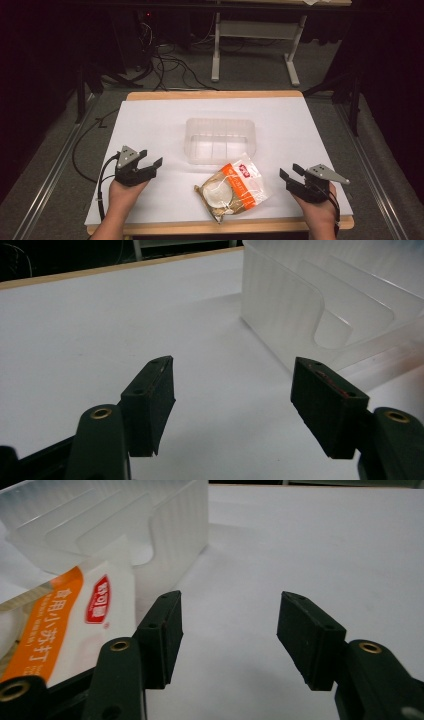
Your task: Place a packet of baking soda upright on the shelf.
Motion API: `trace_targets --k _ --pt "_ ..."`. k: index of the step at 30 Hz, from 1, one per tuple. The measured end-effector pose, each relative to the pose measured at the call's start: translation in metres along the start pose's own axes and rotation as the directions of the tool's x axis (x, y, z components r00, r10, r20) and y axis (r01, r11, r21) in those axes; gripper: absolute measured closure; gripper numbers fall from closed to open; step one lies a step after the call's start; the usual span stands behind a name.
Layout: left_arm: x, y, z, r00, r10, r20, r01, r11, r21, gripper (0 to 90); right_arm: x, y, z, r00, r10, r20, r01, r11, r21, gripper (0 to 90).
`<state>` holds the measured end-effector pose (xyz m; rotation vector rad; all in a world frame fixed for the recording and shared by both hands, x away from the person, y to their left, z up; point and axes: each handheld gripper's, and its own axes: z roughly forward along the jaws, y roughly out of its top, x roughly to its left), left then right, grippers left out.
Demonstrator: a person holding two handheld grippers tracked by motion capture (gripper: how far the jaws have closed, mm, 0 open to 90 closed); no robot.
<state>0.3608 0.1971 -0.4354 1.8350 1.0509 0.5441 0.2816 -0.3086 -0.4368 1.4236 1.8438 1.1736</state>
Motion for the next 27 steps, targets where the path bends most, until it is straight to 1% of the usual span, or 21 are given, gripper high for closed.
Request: trace_targets --k 1,2,4,5,6,9,10,12,15,16,20,21,22,23,24,26,27 --pt "0.000 0.000 0.000 1.0000 0.000 0.000 0.000 1.0000 0.000 34.1 0.000 0.000 0.000 1.0000 0.000 0.000 0.000 1.000 0.000 43.0" --pt "0.000 0.000 0.000 1.0000 0.000 0.006 0.000 1.0000 0.000 33.9 0.006 0.000 0.001 0.9999 -0.010 -0.012 0.010 1.000 0.005 41.3" --pt "-0.001 0.000 0.001 0.9999 0.004 0.009 -0.004 1.0000 0.001 33.7 0.012 0.000 0.003 0.9995 -0.022 -0.024 0.022 1.000 0.012 39.3" --pt "-0.002 0.000 0.001 0.9999 0.008 0.010 -0.008 1.0000 0.003 33.7 0.012 0.000 0.003 0.9995 -0.022 -0.024 0.022 1.000 0.012 39.3" --pt "-0.002 0.000 0.001 0.9999 0.014 0.009 -0.014 0.9999 0.006 33.5 0.020 -0.001 0.005 0.9989 -0.030 -0.036 0.031 0.999 0.027 36.4" --pt "-0.002 0.000 0.001 0.9998 0.016 0.009 -0.016 0.9998 0.008 33.4 0.029 -0.002 0.007 0.9975 -0.044 -0.056 0.046 0.998 0.040 32.7" --pt "-0.002 0.000 0.001 0.9998 0.019 0.010 -0.019 0.9998 0.009 33.4 0.029 -0.002 0.007 0.9975 -0.044 -0.056 0.046 0.998 0.040 32.7" --pt "-0.002 0.000 0.001 0.9997 0.018 0.013 -0.018 0.9998 0.012 33.4 0.036 -0.003 0.010 0.9956 -0.043 -0.084 0.048 0.997 0.061 30.0" --pt "-0.003 0.000 0.002 0.9997 0.017 0.015 -0.017 0.9998 0.014 33.3 0.042 -0.006 0.014 0.9921 -0.037 -0.120 0.048 0.994 0.095 27.1" --pt "-0.003 0.000 0.002 0.9997 0.019 0.015 -0.019 0.9997 0.016 33.3 0.046 -0.007 0.018 0.9897 -0.023 -0.141 0.040 0.992 0.118 25.7" --pt "-0.004 0.000 0.003 0.9995 0.025 0.018 -0.025 0.9994 0.023 33.3 0.047 -0.010 0.025 0.9843 0.005 -0.176 0.022 0.988 0.151 23.7" --pt "-0.004 0.000 0.003 0.9995 0.025 0.018 -0.025 0.9994 0.023 33.3 0.047 -0.010 0.025 0.9843 0.005 -0.176 0.022 0.988 0.151 23.7" --pt "-0.004 0.000 0.003 0.9995 0.026 0.019 -0.026 0.9994 0.023 33.3 0.049 -0.011 0.027 0.9819 0.017 -0.189 0.017 0.985 0.174 23.1" --pt "-0.004 0.000 0.003 0.9995 0.026 0.019 -0.026 0.9994 0.023 33.3 0.049 -0.011 0.027 0.9819 0.017 -0.189 0.017 0.985 0.174 23.1" --pt "-0.005 -0.001 0.003 0.9994 0.028 0.021 -0.028 0.9993 0.026 33.3 0.050 -0.013 0.029 0.9799 0.024 -0.198 0.015 0.982 0.190 22.9" --pt "-0.005 -0.001 0.003 0.9993 0.031 0.022 -0.032 0.9991 0.028 33.3 0.051 -0.014 0.031 0.9770 0.034 -0.210 0.009 0.980 0.201 22.9" --pt "-0.005 -0.001 0.003 0.9993 0.031 0.022 -0.032 0.9991 0.028 33.3 0.051 -0.014 0.031 0.9770 0.034 -0.210 0.009 0.980 0.201 22.9"
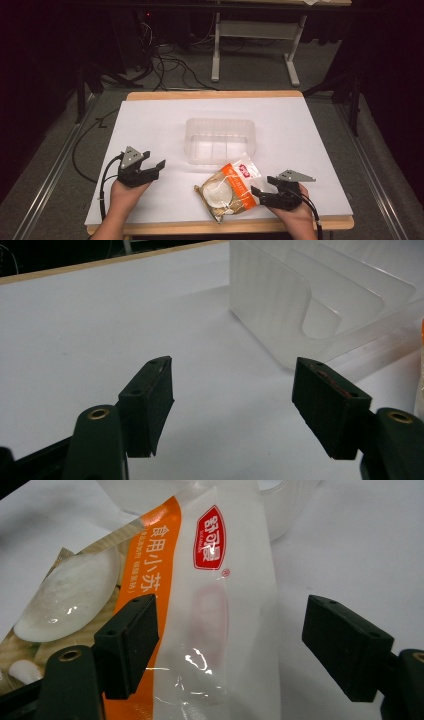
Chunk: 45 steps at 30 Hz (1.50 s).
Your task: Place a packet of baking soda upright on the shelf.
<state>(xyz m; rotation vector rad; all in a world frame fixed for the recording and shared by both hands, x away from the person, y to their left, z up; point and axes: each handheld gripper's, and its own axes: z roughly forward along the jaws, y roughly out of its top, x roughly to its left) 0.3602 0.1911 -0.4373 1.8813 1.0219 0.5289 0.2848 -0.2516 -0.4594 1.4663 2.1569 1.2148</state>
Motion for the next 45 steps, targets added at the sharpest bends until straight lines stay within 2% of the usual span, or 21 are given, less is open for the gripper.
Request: trace_targets --k 6,7,9,10,11,14,18,24,26,28,29,31,33,39,45 --pt "-0.001 0.000 0.001 1.0000 0.008 0.003 -0.008 0.9999 0.010 33.2 -0.003 -0.003 0.006 0.9979 0.052 -0.040 -0.050 0.998 0.041 24.2" --pt "-0.001 0.000 0.001 1.0000 0.008 0.005 -0.008 0.9999 0.012 33.2 -0.005 -0.004 0.007 0.9949 0.072 -0.071 -0.069 0.996 0.048 30.7" --pt "-0.001 0.000 0.001 0.9999 0.010 0.005 -0.010 0.9999 0.013 33.1 -0.004 -0.004 0.004 0.9930 0.073 -0.093 -0.069 0.997 0.039 38.6" --pt "-0.001 0.000 0.001 0.9999 0.010 0.005 -0.010 0.9999 0.013 33.0 -0.004 -0.003 0.003 0.9924 0.063 -0.105 -0.061 0.998 0.022 42.6" --pt "-0.001 0.000 0.001 0.9999 0.011 0.004 -0.011 0.9999 0.012 33.0 -0.004 -0.003 0.003 0.9924 0.063 -0.105 -0.061 0.998 0.022 42.6" --pt "-0.001 0.000 0.001 0.9999 0.010 0.004 -0.010 0.9999 0.013 32.9 0.002 -0.001 -0.007 0.9933 0.034 -0.110 -0.039 0.998 -0.040 51.6" --pt "-0.001 0.000 0.002 0.9999 0.010 0.004 -0.010 0.9999 0.013 32.8 0.010 0.001 -0.014 0.9952 -0.016 -0.096 0.007 0.996 -0.089 61.3" --pt "-0.002 0.000 0.000 0.9999 0.009 0.004 -0.009 0.9999 0.012 32.7 0.015 0.002 -0.010 0.9921 -0.035 -0.121 0.025 0.996 -0.082 69.4" --pt "-0.002 0.000 0.001 0.9999 0.010 0.005 -0.010 0.9999 0.014 32.7 0.018 0.002 -0.008 0.9934 -0.058 -0.099 0.050 0.996 -0.078 76.6" --pt "-0.002 0.000 0.001 0.9999 0.012 0.006 -0.012 0.9998 0.016 32.7 0.019 0.003 -0.009 0.9942 -0.064 -0.086 0.057 0.995 -0.087 86.8" --pt "-0.002 0.000 0.001 0.9999 0.011 0.005 -0.011 0.9998 0.016 32.7 0.019 0.004 -0.010 0.9945 -0.065 -0.082 0.058 0.994 -0.095 89.1" --pt "-0.002 0.000 0.001 0.9999 0.013 0.005 -0.013 0.9998 0.017 32.7 0.017 0.006 -0.012 0.9931 -0.054 -0.104 0.044 0.994 -0.101 90.0" --pt "-0.002 0.000 0.001 0.9999 0.014 0.005 -0.014 0.9998 0.016 32.7 0.018 0.007 -0.013 0.9924 -0.074 -0.099 0.063 0.992 -0.109 90.0" --pt "-0.002 0.000 0.001 0.9999 0.011 0.007 -0.011 0.9998 0.016 32.7 0.020 0.015 -0.022 0.9914 -0.075 -0.107 0.057 0.985 -0.163 90.0" --pt "-0.001 0.000 0.001 0.9999 0.011 0.008 -0.011 0.9998 0.016 32.7 0.018 0.024 -0.040 0.9913 -0.100 -0.085 0.078 0.969 -0.236 90.0"
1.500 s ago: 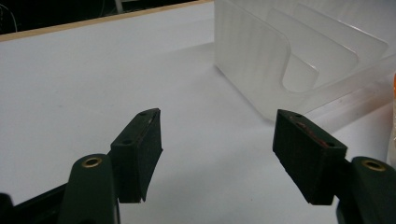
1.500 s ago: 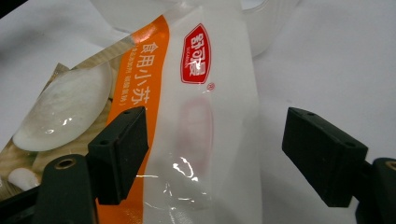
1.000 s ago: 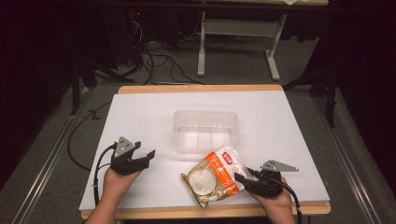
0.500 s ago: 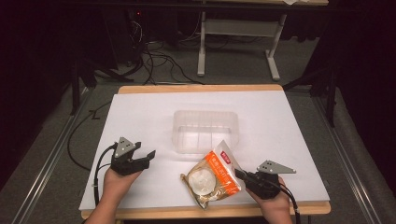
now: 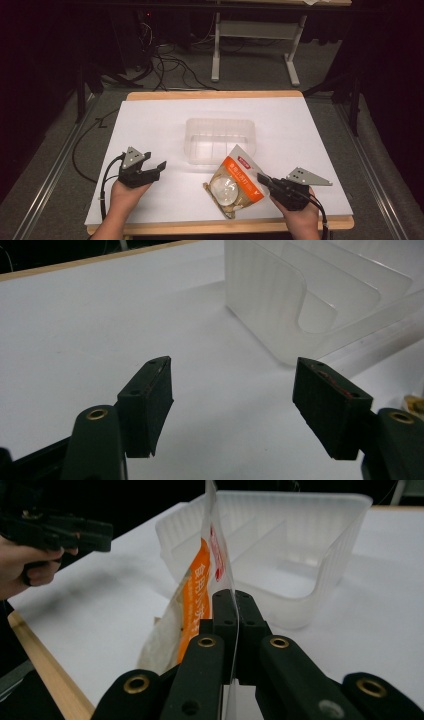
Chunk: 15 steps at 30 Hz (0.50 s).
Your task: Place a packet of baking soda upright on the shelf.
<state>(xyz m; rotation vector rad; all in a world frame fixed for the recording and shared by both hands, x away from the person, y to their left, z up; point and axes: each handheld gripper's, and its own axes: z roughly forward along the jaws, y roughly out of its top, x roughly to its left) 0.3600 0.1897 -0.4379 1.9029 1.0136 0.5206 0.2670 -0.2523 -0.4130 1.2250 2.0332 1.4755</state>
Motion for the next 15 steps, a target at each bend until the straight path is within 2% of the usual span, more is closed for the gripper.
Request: trace_targets --k 8,15 --pt "0.000 0.000 0.000 1.0000 0.002 0.001 -0.002 1.0000 -0.002 32.7 0.002 0.015 -0.020 0.9966 -0.065 0.051 0.069 0.995 -0.077 90.0" --pt "0.000 0.000 0.001 1.0000 0.005 0.004 -0.005 1.0000 0.001 32.7 -0.003 0.019 -0.036 0.9901 -0.084 0.112 0.096 0.990 -0.108 90.0"
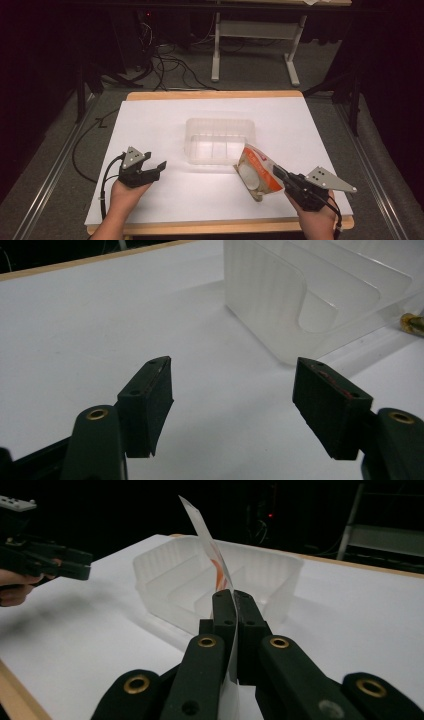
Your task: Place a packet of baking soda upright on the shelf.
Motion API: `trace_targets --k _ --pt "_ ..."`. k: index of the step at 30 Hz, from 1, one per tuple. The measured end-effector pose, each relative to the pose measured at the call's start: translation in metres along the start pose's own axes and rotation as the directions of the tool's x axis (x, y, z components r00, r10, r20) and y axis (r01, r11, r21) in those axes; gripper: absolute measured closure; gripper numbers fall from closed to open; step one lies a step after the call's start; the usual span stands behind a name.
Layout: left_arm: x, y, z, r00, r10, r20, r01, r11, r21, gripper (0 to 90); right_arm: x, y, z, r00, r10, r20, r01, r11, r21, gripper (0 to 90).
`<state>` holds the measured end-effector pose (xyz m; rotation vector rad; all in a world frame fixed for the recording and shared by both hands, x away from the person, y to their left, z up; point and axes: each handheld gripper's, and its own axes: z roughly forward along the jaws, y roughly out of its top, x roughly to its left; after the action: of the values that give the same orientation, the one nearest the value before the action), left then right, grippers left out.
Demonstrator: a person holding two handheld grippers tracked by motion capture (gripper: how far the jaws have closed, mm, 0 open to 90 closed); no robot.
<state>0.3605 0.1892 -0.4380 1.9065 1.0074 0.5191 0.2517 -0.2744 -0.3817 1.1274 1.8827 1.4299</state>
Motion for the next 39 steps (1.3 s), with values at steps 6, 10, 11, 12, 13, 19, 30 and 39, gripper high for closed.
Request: trace_targets --k 6,10,11,12,13,19,30,39 --pt "0.000 0.000 0.001 1.0000 0.003 0.000 -0.003 1.0000 0.002 32.8 -0.012 0.000 -0.013 0.9985 0.016 0.052 -0.015 1.000 -0.017 90.0" --pt "0.000 0.000 0.001 1.0000 0.003 0.000 -0.003 1.0000 0.002 32.7 -0.020 0.001 -0.019 0.9958 0.036 0.084 -0.033 0.999 -0.036 90.0" --pt "0.000 0.000 0.001 1.0000 0.003 0.001 -0.003 1.0000 0.002 32.8 -0.022 0.002 -0.021 0.9949 0.040 0.093 -0.036 0.998 -0.042 90.0" --pt "0.000 0.000 0.001 1.0000 0.004 0.001 -0.004 1.0000 0.003 32.8 -0.024 0.002 -0.023 0.9938 0.047 0.101 -0.043 0.998 -0.047 90.0" --pt "0.000 0.000 0.001 1.0000 0.003 0.001 -0.003 1.0000 0.004 32.8 -0.026 0.003 -0.024 0.9925 0.052 0.111 -0.046 0.997 -0.054 90.0" --pt "0.000 0.000 0.002 1.0000 0.003 0.001 -0.003 0.9999 0.010 32.7 -0.040 0.008 -0.029 0.9804 0.054 0.190 -0.038 0.996 -0.083 90.0" --pt "0.002 -0.001 0.001 0.9999 -0.014 0.002 0.014 0.9999 -0.002 32.5 -0.065 0.023 0.000 0.9574 0.035 0.287 -0.013 0.997 -0.078 90.0" --pt "-0.002 0.000 -0.001 0.9996 0.005 0.028 -0.004 0.9999 -0.016 31.9 -0.071 0.004 0.004 0.9614 0.073 0.265 -0.051 0.995 -0.087 87.2"
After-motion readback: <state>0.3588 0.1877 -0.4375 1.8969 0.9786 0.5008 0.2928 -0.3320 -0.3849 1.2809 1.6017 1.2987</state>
